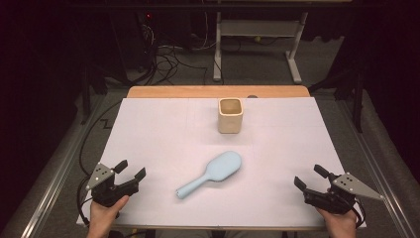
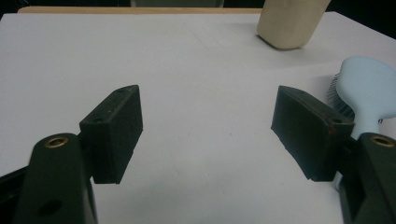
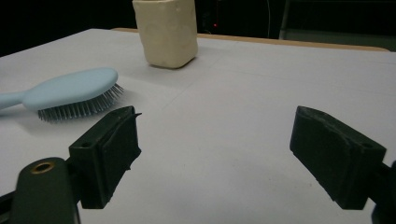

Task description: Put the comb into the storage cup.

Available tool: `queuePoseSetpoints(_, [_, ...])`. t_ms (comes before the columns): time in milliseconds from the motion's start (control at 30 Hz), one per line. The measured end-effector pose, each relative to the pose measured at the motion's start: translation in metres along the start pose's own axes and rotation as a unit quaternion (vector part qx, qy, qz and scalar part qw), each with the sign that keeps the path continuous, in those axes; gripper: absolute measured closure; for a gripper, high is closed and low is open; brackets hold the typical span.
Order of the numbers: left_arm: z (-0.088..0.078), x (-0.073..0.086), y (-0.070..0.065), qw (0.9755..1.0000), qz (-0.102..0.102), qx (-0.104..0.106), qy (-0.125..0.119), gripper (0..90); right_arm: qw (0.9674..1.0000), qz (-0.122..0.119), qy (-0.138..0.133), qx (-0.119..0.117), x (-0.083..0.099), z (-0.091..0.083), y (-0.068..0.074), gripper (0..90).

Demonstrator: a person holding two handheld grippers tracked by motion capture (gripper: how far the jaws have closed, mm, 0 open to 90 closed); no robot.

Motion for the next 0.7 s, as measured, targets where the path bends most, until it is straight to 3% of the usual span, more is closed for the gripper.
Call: queuePoseSetpoints(700, [-0.0017,-0.0008,0.0027,1.0000,-0.004,-0.007,-0.001,25.7,1.0000,0.000,-0.001,-0.002,-0.0004,-0.0001,0.0006,16.3])
Point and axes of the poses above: each handheld gripper's, and its own axes: z roughly forward along the jaws, x roughly out of its underside, y roughly to its left, the point moved 7 cm from there along z, roughly forward along the jaws, and after that the axes turned 5 degrees about -x, right-handed, at the moved point
